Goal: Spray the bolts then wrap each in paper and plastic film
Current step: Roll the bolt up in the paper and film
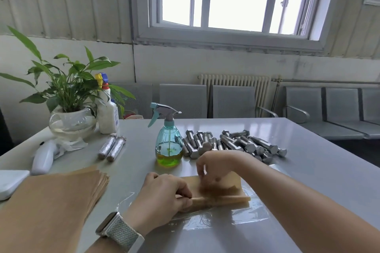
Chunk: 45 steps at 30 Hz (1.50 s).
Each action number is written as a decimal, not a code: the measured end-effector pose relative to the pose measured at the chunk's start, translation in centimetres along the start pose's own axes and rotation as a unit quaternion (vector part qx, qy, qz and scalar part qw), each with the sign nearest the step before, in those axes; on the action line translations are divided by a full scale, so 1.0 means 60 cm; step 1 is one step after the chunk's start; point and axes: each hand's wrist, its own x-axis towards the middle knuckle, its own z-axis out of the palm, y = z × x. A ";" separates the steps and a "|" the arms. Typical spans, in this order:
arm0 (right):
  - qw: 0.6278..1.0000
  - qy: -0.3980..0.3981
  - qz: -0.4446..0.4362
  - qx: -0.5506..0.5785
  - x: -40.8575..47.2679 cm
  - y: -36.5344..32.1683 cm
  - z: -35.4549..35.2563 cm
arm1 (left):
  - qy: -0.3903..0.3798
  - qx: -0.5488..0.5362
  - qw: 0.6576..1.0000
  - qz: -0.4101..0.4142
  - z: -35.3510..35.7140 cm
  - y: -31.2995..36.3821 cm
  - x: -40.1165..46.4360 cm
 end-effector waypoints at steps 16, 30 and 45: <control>0.984 0.135 -0.108 -0.052 -0.109 0.000 0.031 | 0.022 0.129 0.989 0.062 0.000 0.010 0.001; 0.976 0.193 -0.074 -0.063 -0.115 -0.004 0.072 | 0.048 0.183 0.977 0.102 0.000 0.013 -0.003; 0.960 0.250 -0.090 -0.084 -0.121 -0.004 0.089 | 0.010 0.144 0.981 0.130 -0.029 0.013 0.006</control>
